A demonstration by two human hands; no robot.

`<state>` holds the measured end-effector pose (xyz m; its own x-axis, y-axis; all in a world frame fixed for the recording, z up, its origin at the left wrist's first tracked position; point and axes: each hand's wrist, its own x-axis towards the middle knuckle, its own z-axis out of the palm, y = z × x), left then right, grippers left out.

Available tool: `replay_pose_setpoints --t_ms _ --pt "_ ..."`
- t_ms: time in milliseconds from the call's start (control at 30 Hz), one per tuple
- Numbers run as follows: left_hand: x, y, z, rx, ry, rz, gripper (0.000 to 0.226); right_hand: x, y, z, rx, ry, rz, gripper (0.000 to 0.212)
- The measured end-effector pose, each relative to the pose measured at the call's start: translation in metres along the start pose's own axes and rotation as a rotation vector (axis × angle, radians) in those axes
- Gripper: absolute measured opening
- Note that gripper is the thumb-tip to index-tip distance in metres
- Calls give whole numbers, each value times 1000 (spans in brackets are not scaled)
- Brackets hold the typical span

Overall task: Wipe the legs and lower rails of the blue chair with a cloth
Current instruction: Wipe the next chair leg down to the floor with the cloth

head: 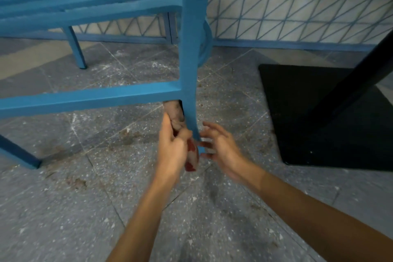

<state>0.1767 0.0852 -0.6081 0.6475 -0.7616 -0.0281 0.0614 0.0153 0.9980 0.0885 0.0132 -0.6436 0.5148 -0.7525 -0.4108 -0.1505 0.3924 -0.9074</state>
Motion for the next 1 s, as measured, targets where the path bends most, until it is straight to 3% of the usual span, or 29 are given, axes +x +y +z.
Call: replay_pose_setpoints --t_ms 100,200,367,500,567,633,700,767,867,933,1000 --pt "-26 -21 11 80 -116 -30 66 -13 9 5 161 -104 -68 53" --pt "-38 -40 2 192 -259 -87 73 -32 17 5 26 -198 -182 53" --pt "-26 -37 -51 384 -372 -157 56 -47 19 -14 -22 113 -273 30" --pt "-1 -14 -76 397 -275 -148 39 -58 0 -30 -31 340 -492 27" --pt "11 -6 -76 416 -236 -138 33 -59 -8 -18 -85 236 -532 42" --pt "21 -2 -72 424 -213 -119 33 -54 -10 0 -135 -3 -441 54" --pt "27 1 -67 401 -214 -102 34 -47 -5 13 -238 -110 -409 71" --pt "28 3 -62 373 -226 -100 34 -38 -4 18 -464 -22 -507 83" --pt "30 6 -57 352 -213 -87 32 -20 -10 19 -887 261 -629 87" --pt "31 7 -56 311 -181 -83 27 -6 -13 21 -908 340 -669 88" --pt "32 9 -58 302 -146 -79 25 3 -10 26 -679 273 -684 81"
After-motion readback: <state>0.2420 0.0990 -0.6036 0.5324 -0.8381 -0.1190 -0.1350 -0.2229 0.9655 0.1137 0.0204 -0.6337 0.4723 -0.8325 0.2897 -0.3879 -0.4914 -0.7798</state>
